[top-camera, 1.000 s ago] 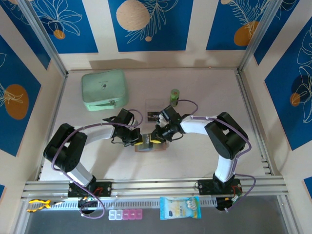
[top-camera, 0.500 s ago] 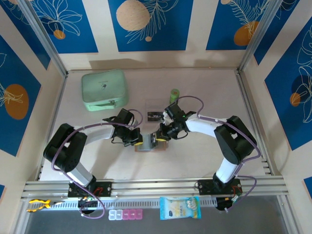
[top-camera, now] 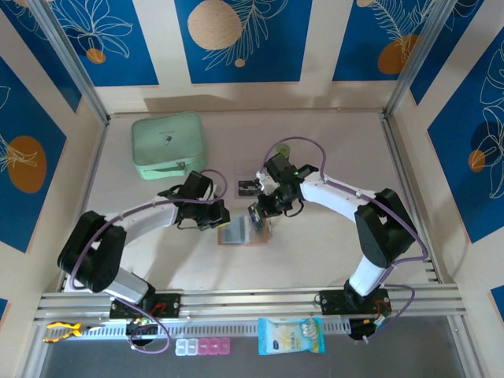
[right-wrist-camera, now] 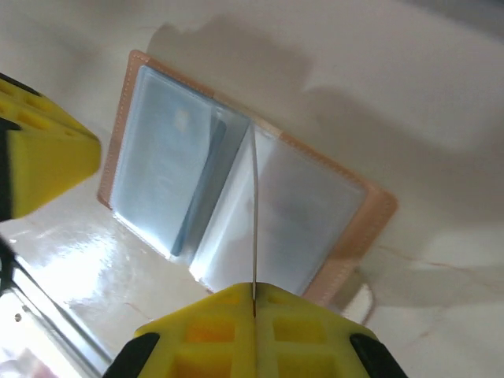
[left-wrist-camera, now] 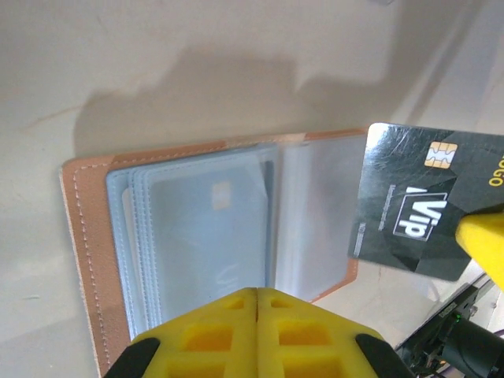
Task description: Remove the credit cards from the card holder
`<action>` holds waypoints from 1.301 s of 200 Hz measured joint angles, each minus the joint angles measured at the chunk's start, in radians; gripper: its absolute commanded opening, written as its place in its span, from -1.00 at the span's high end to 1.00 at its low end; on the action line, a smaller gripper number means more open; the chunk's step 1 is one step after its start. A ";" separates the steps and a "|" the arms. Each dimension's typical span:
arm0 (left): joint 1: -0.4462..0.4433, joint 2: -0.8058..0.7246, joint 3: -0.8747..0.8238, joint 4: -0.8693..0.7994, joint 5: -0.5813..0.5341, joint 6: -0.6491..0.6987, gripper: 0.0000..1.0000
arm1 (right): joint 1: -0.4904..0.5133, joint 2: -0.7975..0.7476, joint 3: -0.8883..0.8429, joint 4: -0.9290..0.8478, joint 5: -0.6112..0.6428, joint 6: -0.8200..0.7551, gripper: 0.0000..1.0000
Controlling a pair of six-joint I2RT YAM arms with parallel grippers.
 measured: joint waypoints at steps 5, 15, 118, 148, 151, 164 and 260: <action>0.002 -0.005 0.000 0.000 -0.003 0.000 0.83 | 0.003 0.000 0.015 -0.018 0.026 -0.034 0.94; 0.006 -0.013 -0.002 0.001 -0.008 0.000 0.83 | 0.012 0.000 0.043 -0.048 0.075 -0.107 0.96; 0.035 -0.084 -0.058 -0.001 -0.039 0.000 0.82 | 0.038 0.136 0.308 -0.241 0.274 -0.776 1.00; 0.042 -0.101 -0.072 -0.001 -0.043 0.000 0.82 | 0.004 0.175 0.418 -0.285 0.269 -0.878 1.00; 0.042 -0.102 -0.073 -0.001 -0.043 0.000 0.82 | 0.001 0.180 0.430 -0.289 0.267 -0.887 1.00; 0.045 -0.106 -0.075 -0.002 -0.044 0.000 0.81 | -0.010 0.207 0.486 -0.305 0.263 -0.919 1.00; 0.056 -0.136 -0.089 -0.002 -0.054 -0.001 0.81 | -0.049 0.408 0.739 -0.397 0.211 -1.052 1.00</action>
